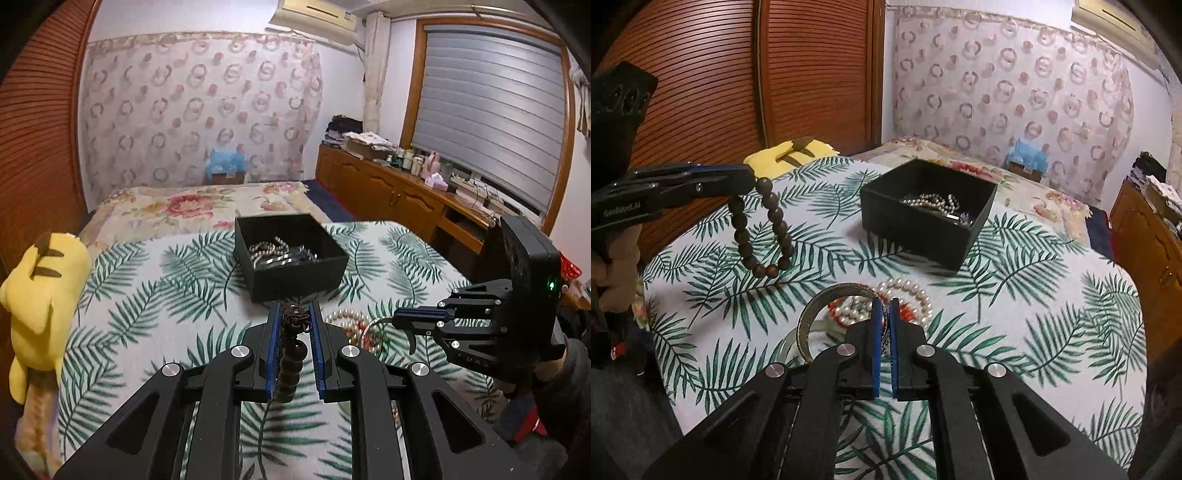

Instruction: Organize jewelry

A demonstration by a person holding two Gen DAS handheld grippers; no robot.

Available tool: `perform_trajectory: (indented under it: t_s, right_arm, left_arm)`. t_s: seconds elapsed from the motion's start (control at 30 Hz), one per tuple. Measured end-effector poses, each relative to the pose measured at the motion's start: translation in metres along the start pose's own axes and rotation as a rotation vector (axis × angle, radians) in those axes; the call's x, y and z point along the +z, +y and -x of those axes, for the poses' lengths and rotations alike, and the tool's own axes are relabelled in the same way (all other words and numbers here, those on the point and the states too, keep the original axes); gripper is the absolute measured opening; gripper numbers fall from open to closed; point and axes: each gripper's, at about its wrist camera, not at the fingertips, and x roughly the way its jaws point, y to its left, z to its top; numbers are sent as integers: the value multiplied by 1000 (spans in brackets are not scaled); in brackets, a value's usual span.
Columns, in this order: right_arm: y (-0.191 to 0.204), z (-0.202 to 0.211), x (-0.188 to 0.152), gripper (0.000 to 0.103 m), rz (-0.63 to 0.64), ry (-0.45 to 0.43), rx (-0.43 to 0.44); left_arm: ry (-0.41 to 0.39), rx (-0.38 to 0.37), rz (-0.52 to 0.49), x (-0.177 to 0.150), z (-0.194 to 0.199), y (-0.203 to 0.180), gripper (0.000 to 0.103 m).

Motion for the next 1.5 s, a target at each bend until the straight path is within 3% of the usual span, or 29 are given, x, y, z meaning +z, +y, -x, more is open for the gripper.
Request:
perform_trajectory:
  t_s: [0.57, 0.9, 1.13, 1.5]
  right_arm:
    - [-52, -11, 54, 5, 12, -68, -30]
    - [-87, -40, 96, 5, 8, -113, -31]
    - [-102, -73, 112, 5, -9, -124, -2]
    - [-91, -103, 101, 6, 6, -74, 64]
  left_arm:
    - [-71, 5, -49, 77, -36, 3, 14]
    - [-90, 22, -42, 120, -67, 13, 14]
    - [-73, 42, -30, 132, -87, 23, 14]
    - [-17, 55, -24, 136, -116, 25, 14]
